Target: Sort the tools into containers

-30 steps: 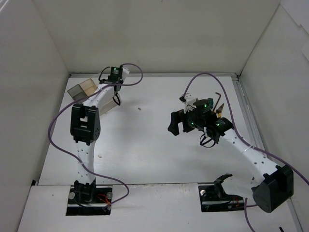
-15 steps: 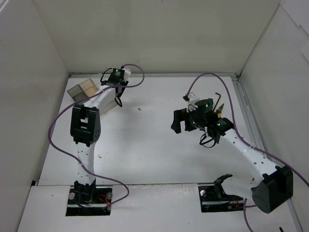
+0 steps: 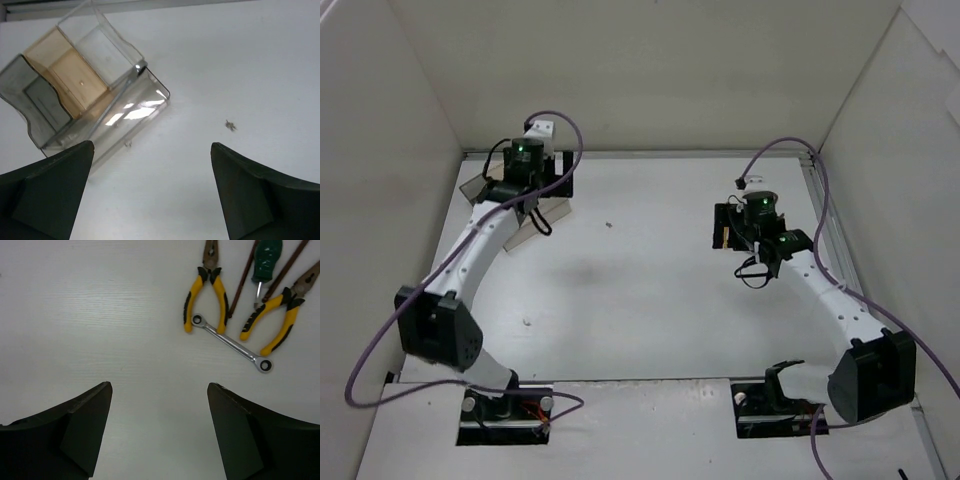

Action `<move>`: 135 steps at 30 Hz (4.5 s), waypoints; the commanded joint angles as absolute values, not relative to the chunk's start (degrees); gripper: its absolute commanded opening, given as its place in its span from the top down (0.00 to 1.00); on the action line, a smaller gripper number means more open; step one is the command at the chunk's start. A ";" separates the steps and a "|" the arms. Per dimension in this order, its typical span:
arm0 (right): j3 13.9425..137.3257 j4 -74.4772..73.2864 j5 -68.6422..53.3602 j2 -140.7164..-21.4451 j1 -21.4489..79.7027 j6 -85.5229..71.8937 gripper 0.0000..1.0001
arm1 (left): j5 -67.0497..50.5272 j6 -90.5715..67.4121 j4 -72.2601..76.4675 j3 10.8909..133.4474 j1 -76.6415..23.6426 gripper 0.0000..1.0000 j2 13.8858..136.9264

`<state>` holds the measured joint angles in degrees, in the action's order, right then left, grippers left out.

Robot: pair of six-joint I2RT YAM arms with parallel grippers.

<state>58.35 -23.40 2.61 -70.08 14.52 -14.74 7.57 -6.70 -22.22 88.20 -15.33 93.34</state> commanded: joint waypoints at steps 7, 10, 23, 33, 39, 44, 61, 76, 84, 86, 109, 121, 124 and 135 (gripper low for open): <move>63.19 -18.90 5.10 -82.16 7.92 -6.76 0.35 | -2.90 -18.55 -25.48 63.74 -15.64 0.00 66.55; 64.95 -17.49 2.90 -84.89 5.90 -7.64 0.39 | -2.90 -18.11 -27.59 59.07 -15.64 0.00 60.13; 80.23 -19.42 2.90 -102.29 4.04 -10.28 0.22 | -3.69 -17.23 -26.63 47.72 -15.12 0.00 47.99; 85.87 -20.30 3.34 -109.77 2.11 -9.14 0.37 | -2.90 -17.31 -25.93 47.46 -15.12 0.00 48.78; 85.17 -20.65 2.20 -111.53 2.11 -7.21 0.52 | -2.55 -17.23 -25.75 47.55 -15.12 0.00 49.31; 83.41 -20.74 1.67 -112.32 -0.24 -6.33 0.59 | -2.72 -17.05 -25.58 47.90 -15.12 0.00 50.01; 82.53 -20.83 -1.04 -113.29 -1.85 -4.13 0.63 | -3.34 -16.96 -24.87 48.08 -15.12 0.00 51.68; 83.41 -21.00 -4.92 -115.75 -1.85 -1.93 0.65 | -3.16 -16.87 -24.96 48.43 -15.12 0.00 52.91; 84.02 -21.53 -4.83 -117.07 -1.06 -0.88 0.88 | -3.08 -16.87 -24.79 48.60 -15.12 0.00 53.52; 84.99 -21.53 -5.36 -117.24 -0.62 -0.62 0.99 | -2.99 -16.87 -24.87 48.60 -15.12 0.00 53.44; 79.99 -8.01 -11.59 -94.68 15.28 -4.22 1.00 | -6.15 -23.90 -20.14 50.00 -15.12 0.00 46.49; 72.69 -0.70 -25.66 -83.59 25.75 -9.93 1.00 | -24.16 -35.60 -3.26 57.22 -15.73 0.04 55.72; 71.72 1.21 -27.07 -82.27 28.03 -10.98 1.00 | -24.87 -37.70 -0.53 59.49 -18.01 0.06 59.04; 69.87 3.69 -28.04 -79.10 33.57 -11.87 1.00 | -17.14 -40.86 -1.50 64.86 -25.39 0.16 67.23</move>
